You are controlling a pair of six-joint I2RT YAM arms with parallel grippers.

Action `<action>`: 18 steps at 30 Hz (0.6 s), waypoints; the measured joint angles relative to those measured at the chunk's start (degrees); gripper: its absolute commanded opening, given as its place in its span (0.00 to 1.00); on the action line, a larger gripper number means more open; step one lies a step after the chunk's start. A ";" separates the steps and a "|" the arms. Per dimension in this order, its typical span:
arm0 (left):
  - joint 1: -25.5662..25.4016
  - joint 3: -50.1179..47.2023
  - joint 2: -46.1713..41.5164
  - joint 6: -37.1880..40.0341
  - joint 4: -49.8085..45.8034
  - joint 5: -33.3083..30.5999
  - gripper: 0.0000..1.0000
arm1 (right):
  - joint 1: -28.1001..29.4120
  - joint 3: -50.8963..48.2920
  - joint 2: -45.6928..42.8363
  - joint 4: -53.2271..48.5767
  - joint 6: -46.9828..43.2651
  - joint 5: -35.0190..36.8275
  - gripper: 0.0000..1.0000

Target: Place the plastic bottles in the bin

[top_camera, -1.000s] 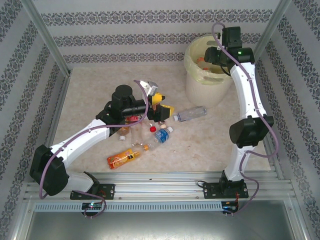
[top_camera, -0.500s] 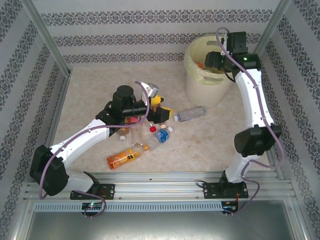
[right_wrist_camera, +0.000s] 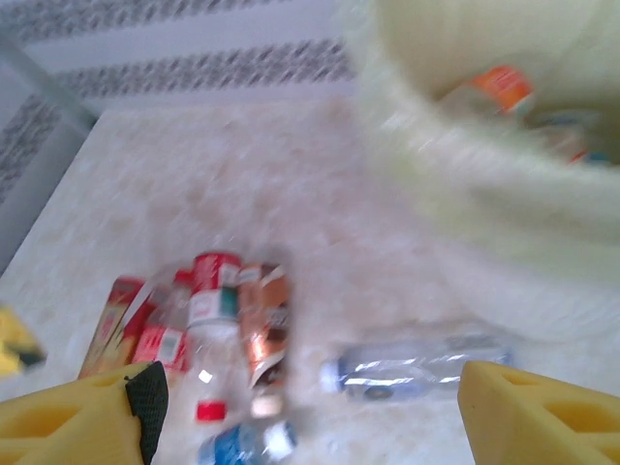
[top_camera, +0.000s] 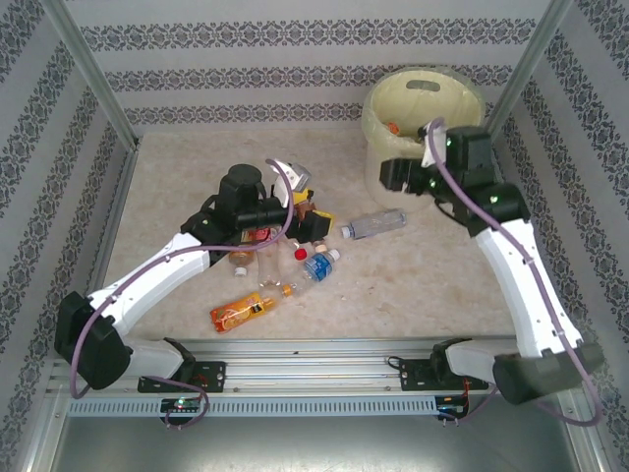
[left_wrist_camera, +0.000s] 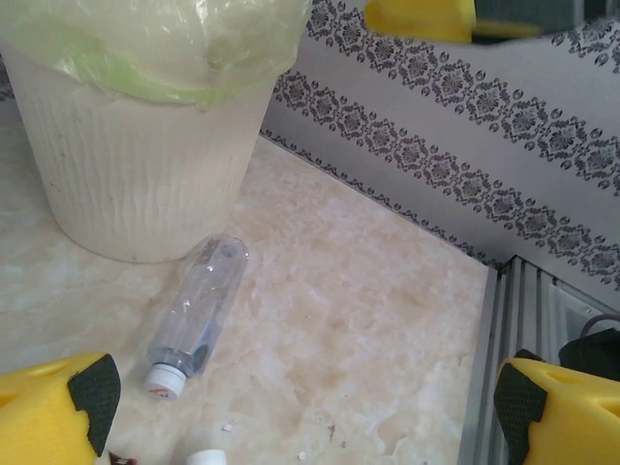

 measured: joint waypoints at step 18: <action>-0.07 -11.43 -21.55 5.60 -11.21 -12.48 1.00 | 16.41 -12.85 7.10 14.14 1.88 1.44 0.77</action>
